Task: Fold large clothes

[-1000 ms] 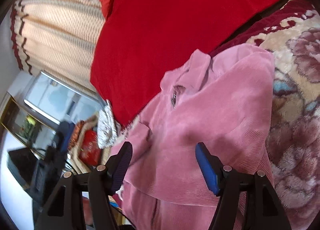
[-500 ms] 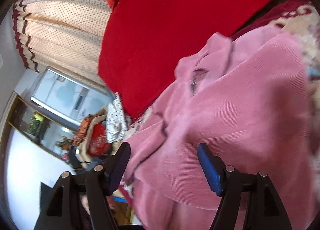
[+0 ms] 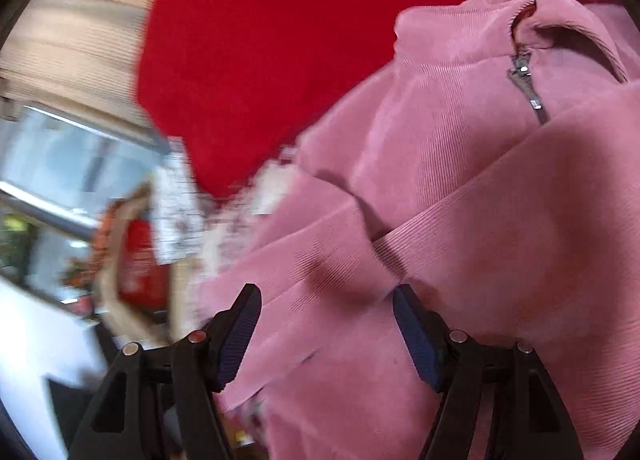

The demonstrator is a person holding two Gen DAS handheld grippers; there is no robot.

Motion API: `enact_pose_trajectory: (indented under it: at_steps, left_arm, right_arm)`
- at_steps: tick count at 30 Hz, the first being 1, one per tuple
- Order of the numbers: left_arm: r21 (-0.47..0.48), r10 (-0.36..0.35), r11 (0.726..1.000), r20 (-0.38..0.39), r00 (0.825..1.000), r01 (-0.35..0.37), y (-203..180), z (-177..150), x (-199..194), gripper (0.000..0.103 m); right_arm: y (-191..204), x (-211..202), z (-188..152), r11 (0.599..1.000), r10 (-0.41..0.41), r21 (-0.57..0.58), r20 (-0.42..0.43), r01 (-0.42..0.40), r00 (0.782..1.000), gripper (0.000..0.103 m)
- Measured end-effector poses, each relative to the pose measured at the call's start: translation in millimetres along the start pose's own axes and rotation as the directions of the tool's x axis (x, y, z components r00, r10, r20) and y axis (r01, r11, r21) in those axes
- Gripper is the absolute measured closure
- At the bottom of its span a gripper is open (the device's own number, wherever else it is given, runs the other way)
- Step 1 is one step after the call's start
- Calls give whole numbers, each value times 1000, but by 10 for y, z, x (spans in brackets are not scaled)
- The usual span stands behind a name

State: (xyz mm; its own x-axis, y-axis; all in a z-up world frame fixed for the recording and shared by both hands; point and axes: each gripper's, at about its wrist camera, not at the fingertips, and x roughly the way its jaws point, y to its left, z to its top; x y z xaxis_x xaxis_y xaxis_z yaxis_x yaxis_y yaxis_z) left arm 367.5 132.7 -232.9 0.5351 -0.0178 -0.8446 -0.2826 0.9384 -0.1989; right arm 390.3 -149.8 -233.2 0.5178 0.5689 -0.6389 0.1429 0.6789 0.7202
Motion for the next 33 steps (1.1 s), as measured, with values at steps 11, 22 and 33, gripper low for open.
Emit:
enact_pose_trajectory:
  at_steps: [11,22,33]
  left_arm:
    - [-68,-11,998,-18,1000,10,177,48,28,17]
    - [-97,12,995,9,1000,-11,267,77,-33,18]
    - [-10,-10,1000,57,998,10,-26,4,-133,18]
  right_arm:
    - [330,433,-118,998,-19,-67,24,20,1000,68]
    - [775,-479,-229,937,90,-346,338,35,937,95]
    - [264,-1310,-194,952,-18,-259,487,164,873,95]
